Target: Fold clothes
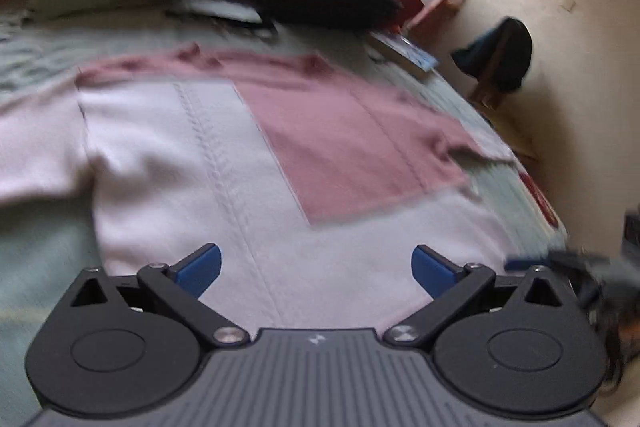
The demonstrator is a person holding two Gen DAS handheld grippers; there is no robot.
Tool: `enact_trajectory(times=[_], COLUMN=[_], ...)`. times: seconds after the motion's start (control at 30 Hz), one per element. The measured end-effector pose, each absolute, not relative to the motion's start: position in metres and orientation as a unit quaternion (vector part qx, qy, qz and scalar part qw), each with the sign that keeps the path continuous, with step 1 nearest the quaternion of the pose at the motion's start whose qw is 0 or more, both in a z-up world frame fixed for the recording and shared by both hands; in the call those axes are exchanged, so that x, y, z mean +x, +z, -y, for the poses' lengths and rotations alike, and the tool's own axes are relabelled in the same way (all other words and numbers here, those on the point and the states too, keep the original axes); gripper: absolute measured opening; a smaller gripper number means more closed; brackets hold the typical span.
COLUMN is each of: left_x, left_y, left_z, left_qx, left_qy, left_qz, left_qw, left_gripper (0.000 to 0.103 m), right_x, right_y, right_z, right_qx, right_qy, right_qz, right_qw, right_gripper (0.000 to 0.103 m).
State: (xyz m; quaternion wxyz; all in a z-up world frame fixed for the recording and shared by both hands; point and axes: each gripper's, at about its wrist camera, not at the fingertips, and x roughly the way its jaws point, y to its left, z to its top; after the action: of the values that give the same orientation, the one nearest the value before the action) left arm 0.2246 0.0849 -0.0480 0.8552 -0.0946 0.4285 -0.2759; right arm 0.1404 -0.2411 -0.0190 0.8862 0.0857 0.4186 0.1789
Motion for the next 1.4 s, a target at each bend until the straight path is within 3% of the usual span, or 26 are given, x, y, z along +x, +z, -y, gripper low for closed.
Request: enact_trajectory(times=[0.13, 0.3, 0.53, 0.63, 0.83, 1.07, 1.23, 1.4], left_x=[0.199, 0.155, 0.136, 0.140, 0.118, 0.059, 0.045, 0.048], left_y=[-0.068, -0.052, -0.026, -0.039, -0.073, -0.064, -0.051, -0.073], left_z=[-0.101, -0.095, -0.043, -0.029, -0.024, -0.039, -0.023, -0.016], left_qx=[-0.067, -0.005, 0.108, 0.107, 0.101, 0.095, 0.092, 0.049], left_qy=[-0.203, -0.181, -0.193, -0.195, -0.162, -0.147, -0.196, -0.196], left_qz=[-0.437, -0.425, -0.344, -0.351, -0.386, -0.390, -0.345, -0.425], left_qw=[0.874, 0.887, 0.913, 0.910, 0.902, 0.904, 0.913, 0.882], left_gripper=[0.100, 0.101, 0.102, 0.102, 0.102, 0.102, 0.102, 0.102], right_x=[0.132, 0.117, 0.122, 0.134, 0.144, 0.122, 0.118, 0.113], right_y=[-0.028, -0.038, -0.023, -0.028, -0.064, -0.073, -0.076, -0.074], right_z=[0.256, 0.280, 0.269, 0.254, 0.237, 0.242, 0.237, 0.239], right_qx=[0.086, 0.087, 0.043, 0.018, -0.029, -0.035, -0.046, -0.045], right_qy=[0.173, 0.151, 0.154, 0.154, 0.142, 0.129, 0.119, 0.120], right_qz=[-0.427, -0.424, -0.346, -0.322, -0.350, -0.336, -0.326, -0.328], right_qw=[0.884, 0.889, 0.925, 0.934, 0.926, 0.932, 0.937, 0.936], right_gripper=[0.103, 0.103, 0.103, 0.103, 0.103, 0.103, 0.103, 0.103])
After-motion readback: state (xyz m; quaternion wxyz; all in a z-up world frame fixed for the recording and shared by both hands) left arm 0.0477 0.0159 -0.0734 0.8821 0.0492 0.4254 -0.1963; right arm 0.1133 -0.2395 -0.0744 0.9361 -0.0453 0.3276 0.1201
